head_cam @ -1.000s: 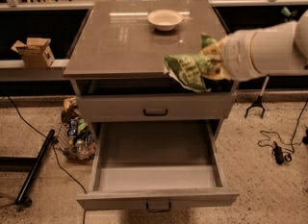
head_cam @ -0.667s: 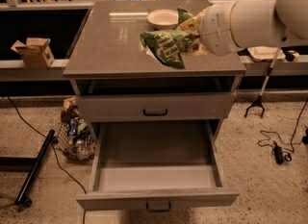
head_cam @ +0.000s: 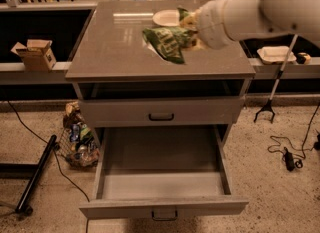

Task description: Pick green jalapeno chip bag from middle drawer and place on counter

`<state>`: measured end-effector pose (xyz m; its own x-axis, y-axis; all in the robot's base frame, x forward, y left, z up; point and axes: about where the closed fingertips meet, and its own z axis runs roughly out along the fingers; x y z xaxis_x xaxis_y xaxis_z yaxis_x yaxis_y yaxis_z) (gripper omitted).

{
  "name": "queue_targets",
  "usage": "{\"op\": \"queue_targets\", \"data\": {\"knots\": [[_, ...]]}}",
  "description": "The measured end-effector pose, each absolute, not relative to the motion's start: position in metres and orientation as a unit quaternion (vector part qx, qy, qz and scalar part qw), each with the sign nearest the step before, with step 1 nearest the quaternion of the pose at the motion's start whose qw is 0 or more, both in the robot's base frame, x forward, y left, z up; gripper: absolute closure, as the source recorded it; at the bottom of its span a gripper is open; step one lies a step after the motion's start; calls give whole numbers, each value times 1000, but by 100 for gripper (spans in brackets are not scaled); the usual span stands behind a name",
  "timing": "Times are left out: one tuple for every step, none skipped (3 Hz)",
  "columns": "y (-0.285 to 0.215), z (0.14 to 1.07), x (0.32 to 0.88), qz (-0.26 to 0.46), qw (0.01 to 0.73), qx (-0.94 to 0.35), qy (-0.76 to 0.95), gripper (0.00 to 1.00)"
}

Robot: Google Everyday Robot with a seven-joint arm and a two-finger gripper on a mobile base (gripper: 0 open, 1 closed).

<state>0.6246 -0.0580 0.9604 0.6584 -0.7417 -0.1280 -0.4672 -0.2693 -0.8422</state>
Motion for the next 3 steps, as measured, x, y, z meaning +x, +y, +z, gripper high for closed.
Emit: {"op": "queue_targets", "data": {"knots": [[-27,945,678,-127,456,-796,377,100],[7,934,722,-111,444,-811,364,100],[38,918,753,-93,425,-826,358,100]]}}
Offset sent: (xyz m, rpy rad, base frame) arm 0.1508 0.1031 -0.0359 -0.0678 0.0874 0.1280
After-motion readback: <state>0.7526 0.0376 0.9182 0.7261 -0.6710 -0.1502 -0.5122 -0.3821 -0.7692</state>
